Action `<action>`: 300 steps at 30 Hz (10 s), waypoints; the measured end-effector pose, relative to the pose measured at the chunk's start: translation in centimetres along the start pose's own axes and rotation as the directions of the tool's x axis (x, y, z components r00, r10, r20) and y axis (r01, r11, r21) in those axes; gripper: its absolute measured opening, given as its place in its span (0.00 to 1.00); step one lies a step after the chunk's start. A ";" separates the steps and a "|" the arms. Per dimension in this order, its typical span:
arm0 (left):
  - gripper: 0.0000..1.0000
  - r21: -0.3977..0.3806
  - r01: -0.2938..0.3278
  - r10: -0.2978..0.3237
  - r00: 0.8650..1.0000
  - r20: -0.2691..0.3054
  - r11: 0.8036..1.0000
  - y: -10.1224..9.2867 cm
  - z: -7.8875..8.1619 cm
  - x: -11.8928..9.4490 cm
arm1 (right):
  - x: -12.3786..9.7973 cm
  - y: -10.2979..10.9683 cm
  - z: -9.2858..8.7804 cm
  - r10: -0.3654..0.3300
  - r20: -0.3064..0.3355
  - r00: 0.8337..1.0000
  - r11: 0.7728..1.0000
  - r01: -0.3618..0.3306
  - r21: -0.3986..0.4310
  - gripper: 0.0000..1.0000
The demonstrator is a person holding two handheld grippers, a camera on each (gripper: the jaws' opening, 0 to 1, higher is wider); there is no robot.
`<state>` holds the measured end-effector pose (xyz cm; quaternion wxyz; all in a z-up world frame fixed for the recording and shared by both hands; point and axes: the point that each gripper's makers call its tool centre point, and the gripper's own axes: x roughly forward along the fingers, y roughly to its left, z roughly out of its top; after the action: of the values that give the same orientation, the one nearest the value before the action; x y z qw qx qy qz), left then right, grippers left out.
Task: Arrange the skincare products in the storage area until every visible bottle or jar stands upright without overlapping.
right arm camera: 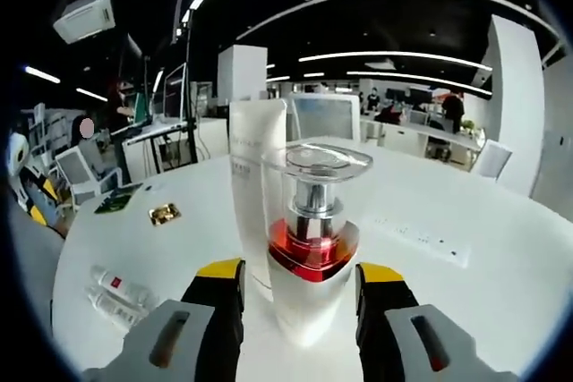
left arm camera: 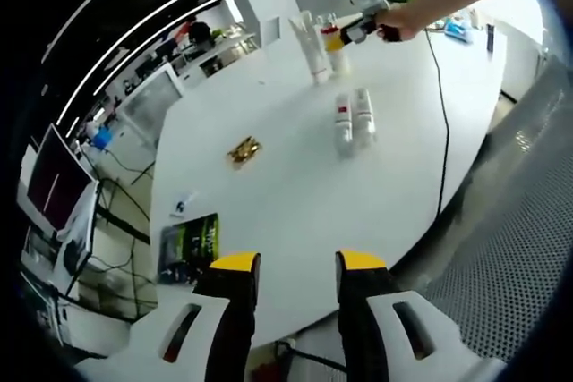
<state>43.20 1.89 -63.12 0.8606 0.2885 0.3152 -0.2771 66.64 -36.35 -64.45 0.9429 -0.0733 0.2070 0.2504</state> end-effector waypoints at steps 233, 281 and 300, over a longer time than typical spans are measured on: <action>0.22 -0.008 0.324 -0.280 0.829 0.484 0.946 -13.2 13.4 -7.8 | -20.7 36.6 7.4 0.442 0.251 0.861 0.872 -0.478 0.103 0.15; 0.25 0.119 0.133 -0.156 0.965 0.212 0.984 -6.3 6.5 -1.9 | -21.1 31.0 8.5 0.278 0.267 0.923 0.951 -0.304 0.062 0.16; 0.16 0.199 0.146 -0.171 0.979 0.115 0.969 -6.0 4.6 -1.2 | -17.9 23.2 8.2 0.155 0.189 0.970 0.983 -0.170 0.065 0.16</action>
<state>40.22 -4.94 -61.31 0.8232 0.3240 0.2523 -0.3922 43.75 -22.25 -50.16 0.9364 0.0053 0.1348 0.3241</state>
